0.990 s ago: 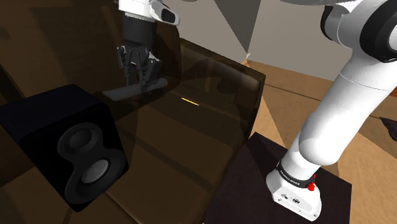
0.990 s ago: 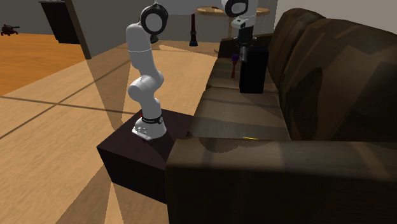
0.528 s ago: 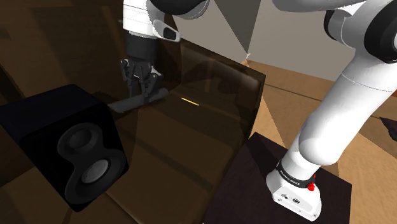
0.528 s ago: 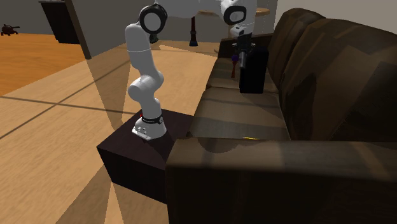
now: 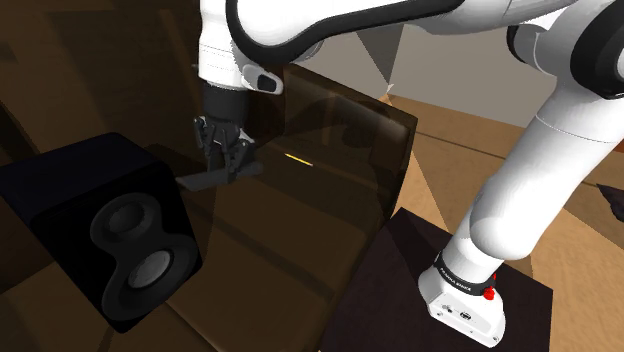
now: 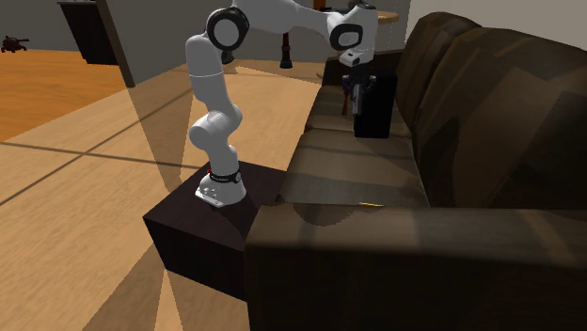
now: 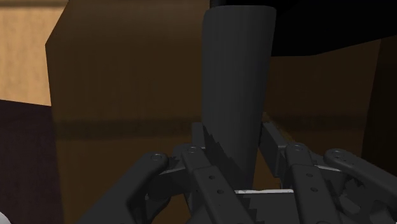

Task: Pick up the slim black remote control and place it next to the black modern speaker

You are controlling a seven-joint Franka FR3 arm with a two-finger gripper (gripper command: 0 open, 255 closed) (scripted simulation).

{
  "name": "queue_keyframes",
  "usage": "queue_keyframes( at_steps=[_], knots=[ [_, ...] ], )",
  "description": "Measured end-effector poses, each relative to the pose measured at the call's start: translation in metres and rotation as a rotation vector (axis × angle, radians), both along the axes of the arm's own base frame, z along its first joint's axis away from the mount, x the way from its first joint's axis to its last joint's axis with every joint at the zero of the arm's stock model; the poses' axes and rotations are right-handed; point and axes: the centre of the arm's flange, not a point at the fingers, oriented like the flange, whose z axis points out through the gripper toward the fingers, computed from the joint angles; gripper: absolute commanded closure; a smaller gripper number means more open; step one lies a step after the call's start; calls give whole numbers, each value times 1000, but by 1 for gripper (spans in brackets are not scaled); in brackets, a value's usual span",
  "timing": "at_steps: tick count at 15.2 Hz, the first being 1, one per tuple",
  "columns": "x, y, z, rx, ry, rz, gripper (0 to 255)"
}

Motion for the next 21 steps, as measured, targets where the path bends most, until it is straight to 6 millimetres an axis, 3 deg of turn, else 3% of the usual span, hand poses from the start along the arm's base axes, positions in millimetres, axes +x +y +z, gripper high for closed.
queue_keyframes(
  at_steps=[21],
  knots=[
    [0, 0, -110, 0, 0, 0, 255]
  ],
)
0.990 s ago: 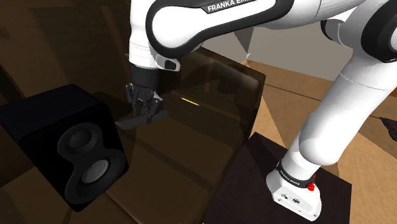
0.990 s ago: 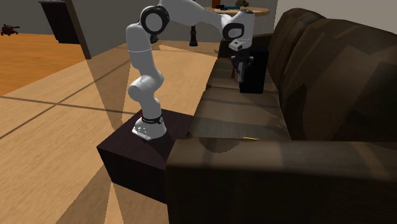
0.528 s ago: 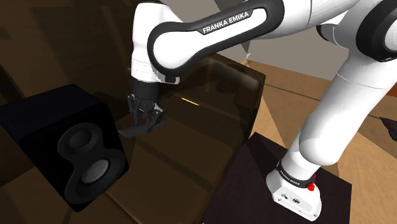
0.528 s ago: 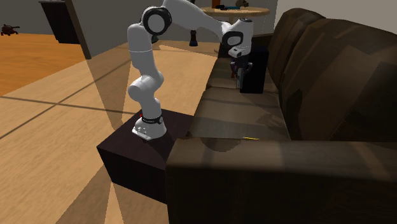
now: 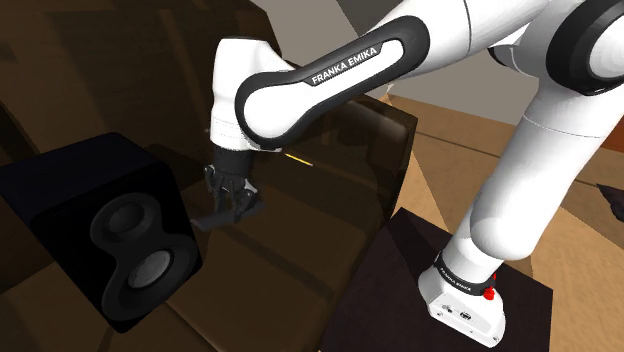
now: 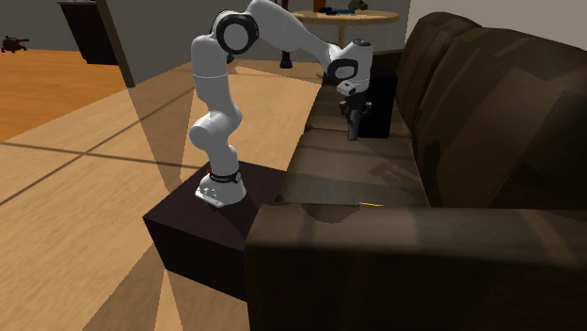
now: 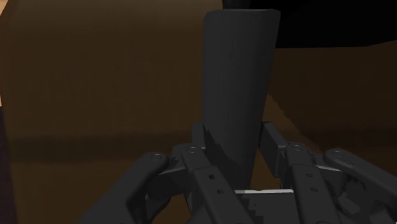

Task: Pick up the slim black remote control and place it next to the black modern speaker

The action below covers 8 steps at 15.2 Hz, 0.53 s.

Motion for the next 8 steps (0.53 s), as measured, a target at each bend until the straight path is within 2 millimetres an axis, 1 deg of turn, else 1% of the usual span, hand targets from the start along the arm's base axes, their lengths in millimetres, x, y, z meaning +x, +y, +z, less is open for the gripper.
queue_keyframes(
  at_steps=[8],
  knots=[
    [0, 1, -43, 0, 0, 0, 255]
  ],
)
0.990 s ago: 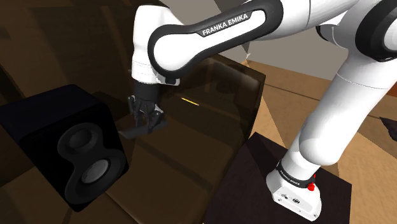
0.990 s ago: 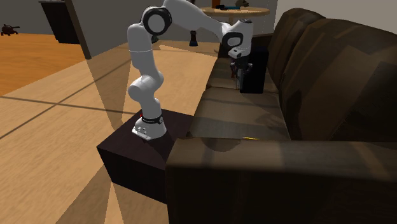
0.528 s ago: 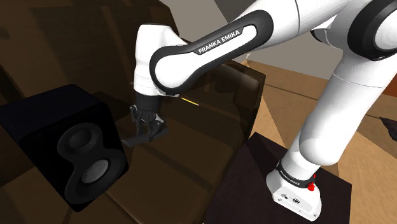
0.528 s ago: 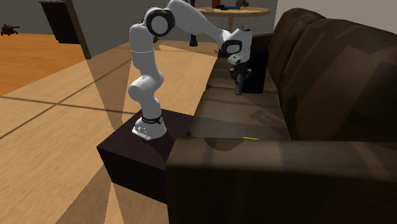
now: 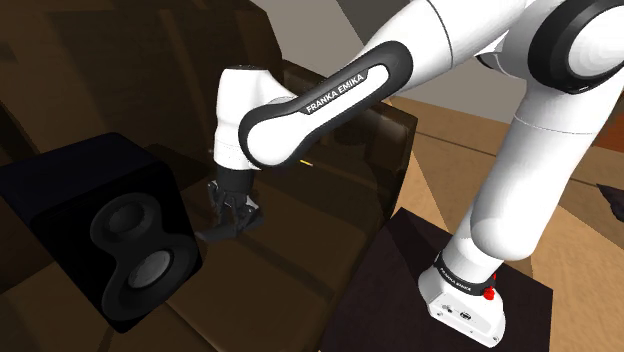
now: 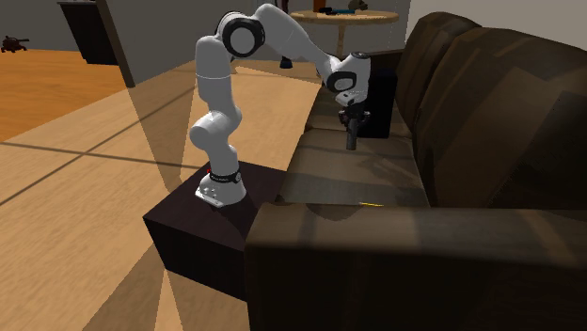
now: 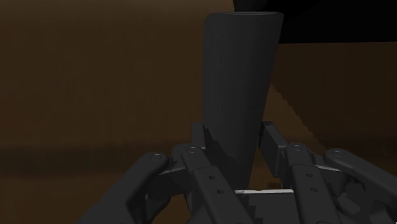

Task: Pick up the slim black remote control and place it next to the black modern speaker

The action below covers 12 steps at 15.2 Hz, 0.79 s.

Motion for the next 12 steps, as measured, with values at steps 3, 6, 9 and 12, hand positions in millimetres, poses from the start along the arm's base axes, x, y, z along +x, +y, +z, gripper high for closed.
queue_keyframes(
  at_steps=[3, 6, 9, 12],
  knots=[
    [0, 0, -15, 0, 0, 0, 255],
    [1, 1, -30, 2, -4, 1, 255],
    [0, -1, -45, 2, -4, 1, 255],
    [1, -1, -53, 1, -3, -1, 255]
  ],
)
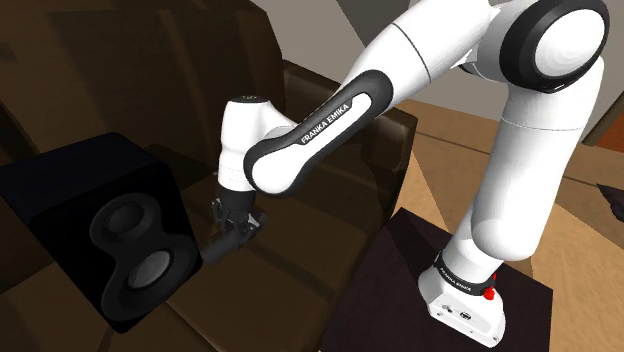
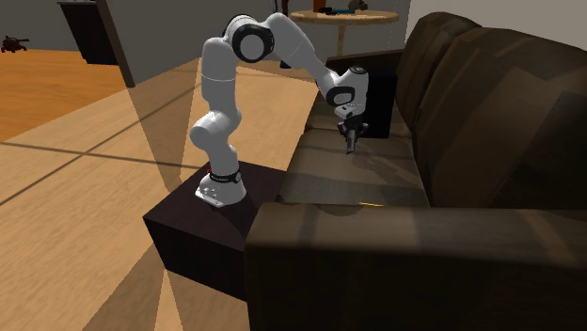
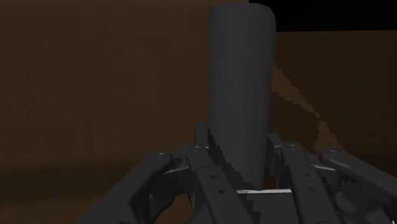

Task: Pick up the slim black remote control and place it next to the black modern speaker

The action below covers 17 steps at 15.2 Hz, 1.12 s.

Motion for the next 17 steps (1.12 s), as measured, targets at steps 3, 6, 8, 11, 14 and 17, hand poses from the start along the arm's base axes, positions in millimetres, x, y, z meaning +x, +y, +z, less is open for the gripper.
queue_keyframes(
  at_steps=[3, 6, 8, 11, 14, 17],
  knots=[
    [0, 0, -2, -1, 1, -1, 255],
    [-1, 0, -3, -1, 3, 1, 0],
    [-1, 0, -3, -1, 3, 1, 0],
    [-1, 0, -3, -1, 3, 1, 0],
    [0, -8, 25, -1, 2, 1, 0],
    [-1, -11, 43, -1, 2, 1, 0]
  ],
)
